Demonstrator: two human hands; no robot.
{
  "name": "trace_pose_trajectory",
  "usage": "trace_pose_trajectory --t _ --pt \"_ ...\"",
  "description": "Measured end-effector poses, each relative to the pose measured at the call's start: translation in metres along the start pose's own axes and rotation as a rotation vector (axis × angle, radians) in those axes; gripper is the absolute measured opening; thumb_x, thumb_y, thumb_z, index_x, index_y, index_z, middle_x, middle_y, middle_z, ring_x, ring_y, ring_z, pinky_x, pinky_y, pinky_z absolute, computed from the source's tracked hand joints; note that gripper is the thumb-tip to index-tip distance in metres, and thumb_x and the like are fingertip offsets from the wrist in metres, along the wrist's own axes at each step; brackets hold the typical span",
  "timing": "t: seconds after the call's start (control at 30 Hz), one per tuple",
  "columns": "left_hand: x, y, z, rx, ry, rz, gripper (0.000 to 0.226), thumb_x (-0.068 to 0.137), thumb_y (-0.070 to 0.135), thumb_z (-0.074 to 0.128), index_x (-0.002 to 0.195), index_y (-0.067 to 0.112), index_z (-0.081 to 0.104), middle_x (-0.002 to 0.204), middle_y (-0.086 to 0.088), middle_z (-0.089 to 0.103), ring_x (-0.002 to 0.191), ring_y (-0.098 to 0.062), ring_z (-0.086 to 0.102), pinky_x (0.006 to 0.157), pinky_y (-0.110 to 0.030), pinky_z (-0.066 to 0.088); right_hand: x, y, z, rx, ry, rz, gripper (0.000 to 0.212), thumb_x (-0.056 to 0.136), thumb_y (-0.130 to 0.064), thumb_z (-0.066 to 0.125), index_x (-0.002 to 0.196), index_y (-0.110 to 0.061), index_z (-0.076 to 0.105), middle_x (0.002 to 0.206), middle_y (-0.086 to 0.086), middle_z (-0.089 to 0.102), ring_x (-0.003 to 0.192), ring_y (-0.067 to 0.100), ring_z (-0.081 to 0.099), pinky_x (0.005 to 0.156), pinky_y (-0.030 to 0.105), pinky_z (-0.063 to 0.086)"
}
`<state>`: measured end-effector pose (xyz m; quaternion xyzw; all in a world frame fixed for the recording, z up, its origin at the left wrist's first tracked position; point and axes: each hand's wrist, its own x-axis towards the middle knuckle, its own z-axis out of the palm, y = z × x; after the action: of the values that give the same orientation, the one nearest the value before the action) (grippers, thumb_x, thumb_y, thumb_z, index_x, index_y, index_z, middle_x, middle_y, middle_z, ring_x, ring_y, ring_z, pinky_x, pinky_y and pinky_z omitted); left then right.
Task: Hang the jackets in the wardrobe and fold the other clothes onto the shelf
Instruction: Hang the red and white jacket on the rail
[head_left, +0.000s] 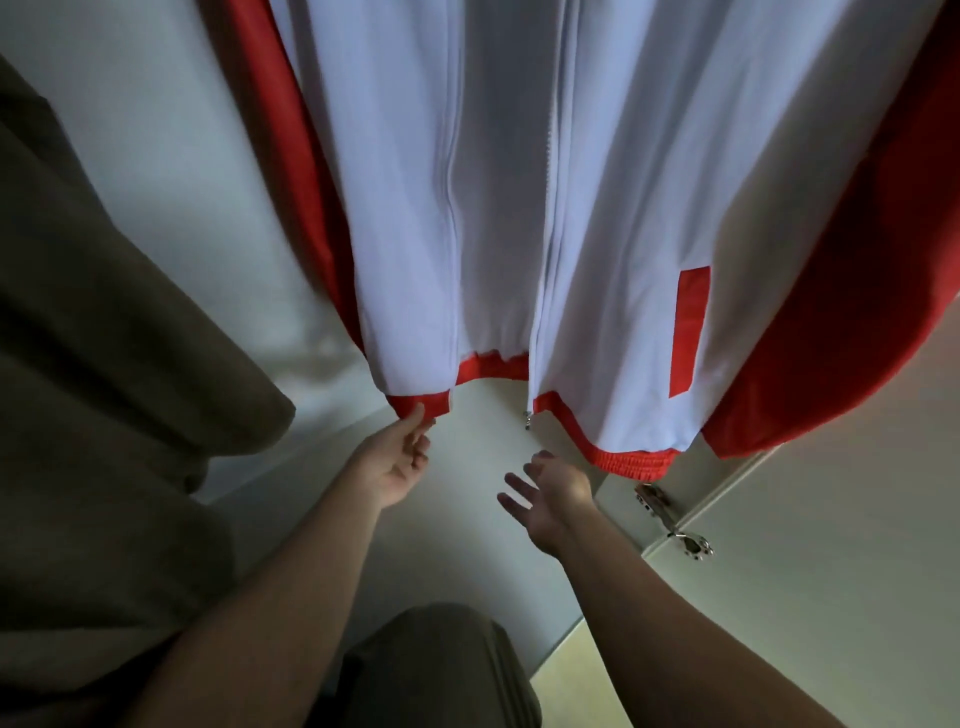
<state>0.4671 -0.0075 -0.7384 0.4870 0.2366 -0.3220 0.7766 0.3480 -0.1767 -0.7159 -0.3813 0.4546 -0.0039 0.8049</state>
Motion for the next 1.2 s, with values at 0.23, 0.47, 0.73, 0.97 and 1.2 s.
trace_pose_trajectory --t 0.23,0.47,0.73,0.97,1.2 --pt "0.002 -0.014 0.012 -0.079 -0.090 0.093 0.006 0.095 0.000 0.065 0.101 0.003 0.066 0.077 -0.005 0.071 0.068 -0.010 0.069 0.075 -0.023 0.059 0.021 -0.018 0.027 0.187 -0.184 -0.012 0.035 0.104 -0.018 0.048 0.138 -0.017 0.056 0.136 0.000 0.058 0.113 0.029 0.062 0.087 0.049 0.055" --pt "-0.003 -0.041 0.023 -0.045 -0.018 0.214 0.008 0.097 0.001 0.062 0.102 0.005 0.065 0.075 -0.006 0.076 0.073 -0.017 0.074 0.077 -0.030 0.057 0.041 -0.026 0.048 0.176 -0.168 -0.058 0.023 0.100 -0.019 0.062 0.123 -0.017 0.066 0.117 -0.001 0.072 0.109 0.020 0.066 0.082 0.038 0.054" --pt "-0.006 -0.059 0.028 0.021 0.085 0.354 0.031 0.082 0.010 0.083 0.110 0.011 0.070 0.099 -0.001 0.079 0.092 -0.020 0.076 0.082 -0.028 0.060 0.045 -0.014 0.022 0.100 -0.146 -0.095 0.016 0.092 -0.023 0.073 0.106 -0.017 0.079 0.091 -0.007 0.072 0.081 0.012 0.059 0.073 0.028 0.048" --pt "-0.008 -0.078 0.044 0.124 0.132 0.467 0.018 0.082 0.023 0.084 0.096 0.016 0.075 0.092 0.002 0.079 0.092 -0.018 0.075 0.079 -0.027 0.059 0.047 -0.008 -0.013 0.130 -0.143 -0.152 0.019 0.098 -0.024 0.066 0.111 -0.014 0.076 0.081 -0.006 0.056 0.063 0.008 0.047 0.060 0.024 0.041" --pt "-0.011 -0.093 0.040 0.343 0.144 0.605 0.011 0.081 0.038 0.083 0.083 0.030 0.077 0.085 0.005 0.078 0.081 -0.013 0.075 0.091 -0.046 0.059 0.042 0.007 -0.022 -0.041 -0.142 -0.279 0.012 0.090 -0.014 0.072 0.097 -0.015 0.082 0.075 -0.006 0.059 0.060 0.009 0.048 0.059 0.024 0.042"
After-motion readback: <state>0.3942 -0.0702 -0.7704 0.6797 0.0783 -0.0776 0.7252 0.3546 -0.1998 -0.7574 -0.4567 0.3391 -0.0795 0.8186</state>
